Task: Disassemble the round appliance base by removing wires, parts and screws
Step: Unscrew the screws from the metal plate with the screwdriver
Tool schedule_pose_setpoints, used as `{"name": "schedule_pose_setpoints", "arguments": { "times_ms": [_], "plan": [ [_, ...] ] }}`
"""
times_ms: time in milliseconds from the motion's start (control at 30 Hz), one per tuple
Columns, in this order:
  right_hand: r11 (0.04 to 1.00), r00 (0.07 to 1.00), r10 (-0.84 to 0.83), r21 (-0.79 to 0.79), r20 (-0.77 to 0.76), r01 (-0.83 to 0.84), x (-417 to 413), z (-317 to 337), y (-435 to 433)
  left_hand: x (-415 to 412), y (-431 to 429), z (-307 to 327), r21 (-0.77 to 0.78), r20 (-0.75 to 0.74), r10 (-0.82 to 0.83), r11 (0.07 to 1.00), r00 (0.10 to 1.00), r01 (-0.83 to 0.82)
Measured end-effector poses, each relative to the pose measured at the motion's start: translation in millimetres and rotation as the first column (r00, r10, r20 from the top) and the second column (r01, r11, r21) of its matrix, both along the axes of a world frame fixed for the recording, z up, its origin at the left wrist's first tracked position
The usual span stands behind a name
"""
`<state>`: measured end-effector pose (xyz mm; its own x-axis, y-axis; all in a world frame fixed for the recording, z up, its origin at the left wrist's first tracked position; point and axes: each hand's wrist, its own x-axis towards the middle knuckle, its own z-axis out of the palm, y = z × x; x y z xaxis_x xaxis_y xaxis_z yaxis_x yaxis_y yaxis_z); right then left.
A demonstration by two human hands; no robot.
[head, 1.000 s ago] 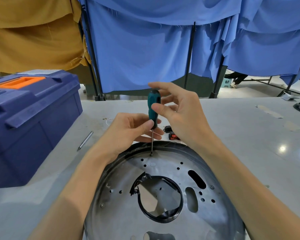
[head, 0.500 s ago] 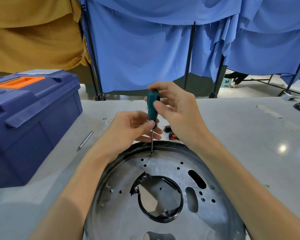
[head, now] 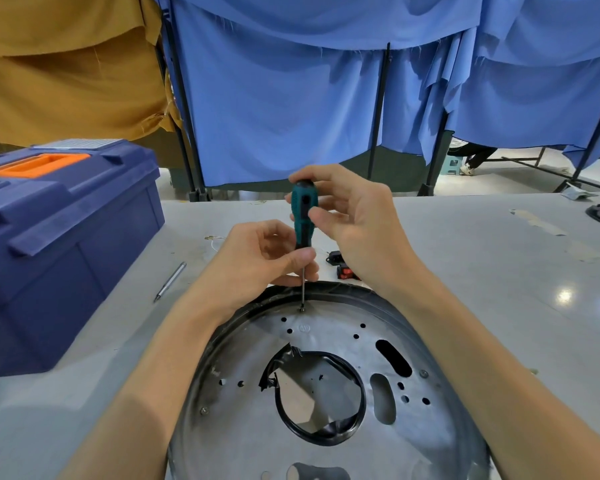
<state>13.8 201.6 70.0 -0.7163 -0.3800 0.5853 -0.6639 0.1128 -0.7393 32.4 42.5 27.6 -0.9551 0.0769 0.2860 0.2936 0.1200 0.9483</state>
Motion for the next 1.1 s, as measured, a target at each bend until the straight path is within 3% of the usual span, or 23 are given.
{"name": "schedule_pose_setpoints", "arguments": {
  "times_ms": [267,400,533,733,933,1100],
  "plan": [
    [0.998,0.998,-0.054,-0.014,-0.011,0.054,-1.4,-0.1,0.0,0.9,0.5,0.8,-0.059,0.005,-0.067,0.996,0.998,0.067],
    [1.0,1.0,-0.013,-0.007,-0.007,0.013,1.1,-0.8,-1.4,-0.9,0.1,-0.1,-0.065,-0.015,-0.015,0.998,1.0,0.014],
    [0.997,0.995,-0.076,0.01,-0.063,0.077,0.8,-1.5,-1.1,-0.1,1.9,2.0,-0.052,-0.024,-0.01,0.999,1.0,0.009],
    [0.999,0.999,-0.037,-0.008,0.003,0.037,-2.2,-1.9,-1.0,0.8,2.6,0.6,-0.083,-0.007,-0.042,0.996,0.999,0.041],
    [0.998,0.997,-0.054,0.009,-0.056,0.054,1.5,-1.1,-1.0,-0.1,1.2,1.2,-0.055,-0.028,-0.027,0.998,0.999,0.026],
    [0.999,1.0,-0.019,-0.03,0.017,0.019,-0.4,0.5,0.9,-0.7,1.1,-1.9,-0.092,0.01,-0.085,0.992,0.996,0.085]
  ]
}}
